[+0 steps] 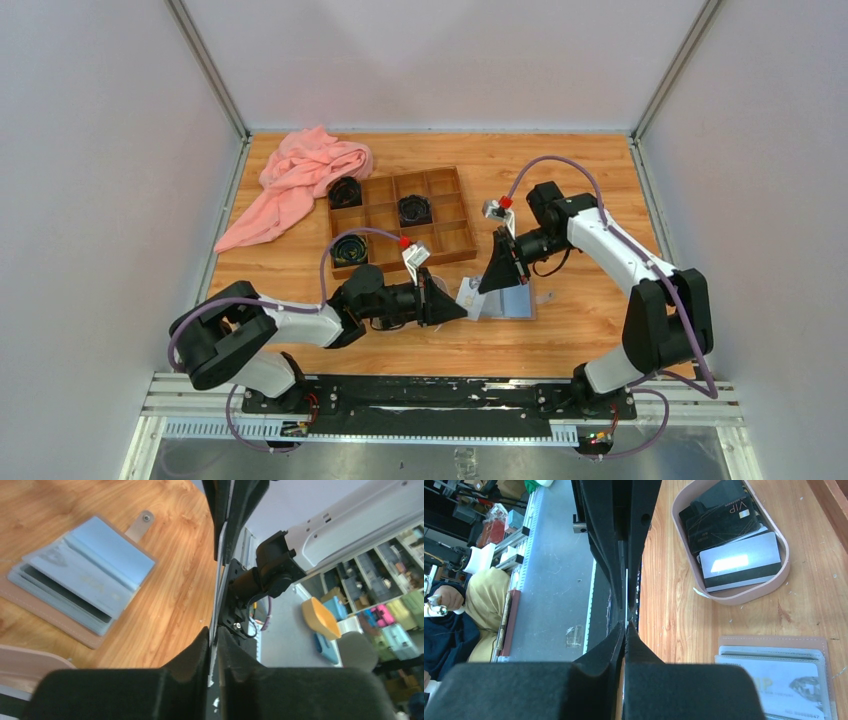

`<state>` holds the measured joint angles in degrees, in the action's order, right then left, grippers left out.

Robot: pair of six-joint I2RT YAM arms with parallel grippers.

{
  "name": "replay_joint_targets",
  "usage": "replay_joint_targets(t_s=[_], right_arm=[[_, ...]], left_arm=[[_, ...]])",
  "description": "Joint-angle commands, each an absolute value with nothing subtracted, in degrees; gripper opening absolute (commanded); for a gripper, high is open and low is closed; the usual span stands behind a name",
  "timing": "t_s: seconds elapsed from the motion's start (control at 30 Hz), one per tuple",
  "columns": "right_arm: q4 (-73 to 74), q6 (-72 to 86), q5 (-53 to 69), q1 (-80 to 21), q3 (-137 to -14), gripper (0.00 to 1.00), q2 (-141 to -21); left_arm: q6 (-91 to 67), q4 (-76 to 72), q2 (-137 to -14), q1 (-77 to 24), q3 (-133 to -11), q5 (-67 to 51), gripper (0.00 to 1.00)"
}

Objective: Put the credit cards into the card holder
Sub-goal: Insert the credit card into the card holder.

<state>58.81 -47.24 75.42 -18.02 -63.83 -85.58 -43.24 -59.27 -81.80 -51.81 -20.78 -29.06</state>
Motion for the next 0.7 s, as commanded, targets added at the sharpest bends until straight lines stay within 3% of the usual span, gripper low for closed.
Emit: replay_joint_targets(t_s=[0.0, 0.27, 0.4, 0.53, 0.67], right_arm=[[62.8, -50.9, 73.7, -18.4, -65.2, 0.00, -85.9], [61.8, -49.7, 75.4, -9.2, -62.1, 0.00, -84.5], [54.1, -43.0, 75.0, -3.5, -57.4, 0.00, -81.9], [44.1, -33.3, 74.6, 2.3, -52.6, 0.00, -80.3], [40.9, -30.6, 74.0, 5.4, -50.6, 0.00, -82.9]], left_arm=[[-42.7, -57.8, -78.8, -51.4, -20.7, -25.9, 0.23], [-37.6, -43.0, -59.0, -51.4, -15.0, -12.8, 0.66], [-35.7, -42.3, -50.6, -51.4, -11.1, -6.1, 0.97], [-39.2, -42.9, -48.7, -51.4, -9.4, -0.5, 1.00], [-41.0, -43.8, -54.9, -51.5, -12.6, -4.7, 1.00]])
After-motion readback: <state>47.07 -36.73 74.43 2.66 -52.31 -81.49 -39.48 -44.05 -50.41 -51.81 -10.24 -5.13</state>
